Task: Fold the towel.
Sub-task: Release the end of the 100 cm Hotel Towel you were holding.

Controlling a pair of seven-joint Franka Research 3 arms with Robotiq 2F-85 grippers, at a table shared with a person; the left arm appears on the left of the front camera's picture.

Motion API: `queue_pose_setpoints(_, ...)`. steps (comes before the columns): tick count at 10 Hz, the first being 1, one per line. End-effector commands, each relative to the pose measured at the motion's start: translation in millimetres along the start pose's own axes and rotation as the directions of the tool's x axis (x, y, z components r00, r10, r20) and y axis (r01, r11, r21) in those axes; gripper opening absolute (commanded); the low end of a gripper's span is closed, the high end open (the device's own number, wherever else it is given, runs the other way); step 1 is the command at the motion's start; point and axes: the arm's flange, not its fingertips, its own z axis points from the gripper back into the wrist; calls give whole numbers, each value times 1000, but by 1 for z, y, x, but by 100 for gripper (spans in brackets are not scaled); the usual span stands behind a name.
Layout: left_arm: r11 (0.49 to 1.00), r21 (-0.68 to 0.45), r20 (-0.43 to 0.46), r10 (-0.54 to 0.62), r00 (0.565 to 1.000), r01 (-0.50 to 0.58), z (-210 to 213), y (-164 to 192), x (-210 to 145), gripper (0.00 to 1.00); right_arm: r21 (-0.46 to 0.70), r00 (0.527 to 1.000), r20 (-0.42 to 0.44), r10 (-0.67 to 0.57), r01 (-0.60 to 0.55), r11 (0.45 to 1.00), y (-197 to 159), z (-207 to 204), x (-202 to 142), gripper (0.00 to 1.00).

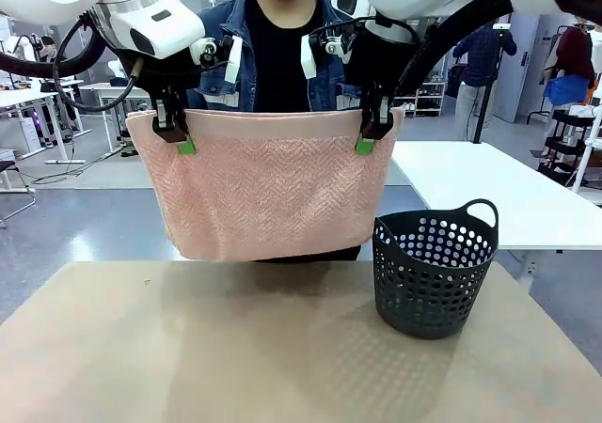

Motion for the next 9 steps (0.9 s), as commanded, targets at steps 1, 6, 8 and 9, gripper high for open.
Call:
queue_pose_setpoints(1, 1000, 4, 1, 1, 1000, -1, 2, 1, -1, 0, -8, 1000, 3, -4, 4, 1000, 0, 3, -2, 0)
queue_pose_setpoints(6, 1000, 4, 1, 1, 1000, -1, 2, 1, -1, 0, -8, 1000, 3, -4, 4, 1000, 0, 3, -2, 0)
queue_pose_setpoints(8, 1000, 4, 1, 1, 1000, -1, 2, 1, -1, 0, -8, 1000, 3, -4, 4, 1000, 0, 3, -2, 0)
queue_pose_setpoints(9, 1000, 4, 1, 1, 1000, -1, 2, 1, -1, 0, -8, 1000, 3, -4, 4, 1000, 0, 3, -2, 0)
